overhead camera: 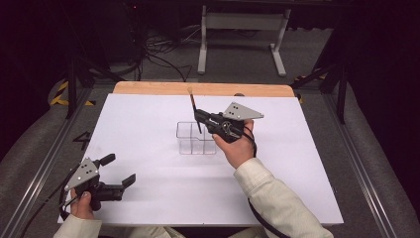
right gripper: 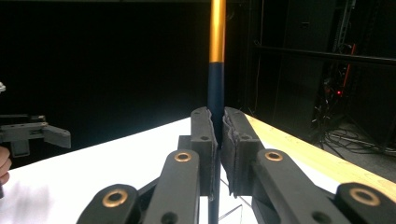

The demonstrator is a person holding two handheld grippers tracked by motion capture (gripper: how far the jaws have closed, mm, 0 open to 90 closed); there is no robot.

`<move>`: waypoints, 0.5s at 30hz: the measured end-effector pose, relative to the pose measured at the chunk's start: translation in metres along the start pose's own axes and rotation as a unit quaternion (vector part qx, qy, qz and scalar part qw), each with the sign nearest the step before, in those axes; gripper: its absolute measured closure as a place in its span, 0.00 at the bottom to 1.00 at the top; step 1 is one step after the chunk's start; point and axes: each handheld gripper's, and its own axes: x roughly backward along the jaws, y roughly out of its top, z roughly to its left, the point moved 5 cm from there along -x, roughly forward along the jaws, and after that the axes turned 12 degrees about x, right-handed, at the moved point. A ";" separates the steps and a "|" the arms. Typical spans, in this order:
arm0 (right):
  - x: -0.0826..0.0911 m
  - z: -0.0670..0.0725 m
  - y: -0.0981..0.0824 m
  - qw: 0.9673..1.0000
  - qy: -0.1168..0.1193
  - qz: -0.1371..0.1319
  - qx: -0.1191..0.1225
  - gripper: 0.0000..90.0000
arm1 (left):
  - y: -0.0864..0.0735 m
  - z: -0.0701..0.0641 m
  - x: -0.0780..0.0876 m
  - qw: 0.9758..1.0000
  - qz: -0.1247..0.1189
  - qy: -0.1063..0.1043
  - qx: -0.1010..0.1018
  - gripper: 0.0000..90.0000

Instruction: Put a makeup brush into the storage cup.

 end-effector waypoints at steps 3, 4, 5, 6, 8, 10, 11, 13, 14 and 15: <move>-0.002 -0.001 -0.002 1.000 -0.005 -0.001 0.000 0.93 | 0.000 0.000 0.000 1.000 0.000 0.000 0.000 0.01; -0.003 -0.001 -0.002 1.000 -0.006 -0.001 -0.001 0.93 | 0.000 0.000 0.000 1.000 0.000 0.000 0.000 0.01; -0.003 -0.002 -0.003 1.000 -0.007 -0.003 -0.002 0.93 | 0.000 0.000 0.000 1.000 0.001 0.000 -0.001 0.01; -0.004 -0.003 -0.004 1.000 -0.009 -0.004 -0.005 0.93 | 0.000 0.000 0.000 1.000 0.001 0.000 -0.001 0.01; -0.005 -0.003 -0.004 1.000 -0.010 -0.003 -0.006 0.93 | 0.000 0.000 0.000 1.000 0.000 0.000 -0.001 0.01; -0.006 -0.004 -0.006 1.000 -0.015 -0.003 -0.006 0.93 | 0.000 0.000 0.000 1.000 0.001 0.000 -0.001 0.01; -0.006 -0.005 -0.006 1.000 -0.017 -0.004 -0.006 0.93 | 0.000 0.000 0.000 1.000 0.001 -0.001 0.000 0.01; -0.008 -0.005 -0.006 1.000 -0.020 -0.005 -0.004 0.93 | 0.000 0.000 0.000 1.000 0.000 0.000 0.000 0.01; -0.009 -0.006 -0.006 1.000 -0.020 -0.005 -0.004 0.93 | 0.000 0.000 0.000 1.000 0.000 0.000 0.000 0.01; -0.009 -0.006 -0.006 1.000 -0.022 -0.006 -0.002 0.93 | 0.000 0.000 0.000 1.000 0.001 0.000 0.000 0.01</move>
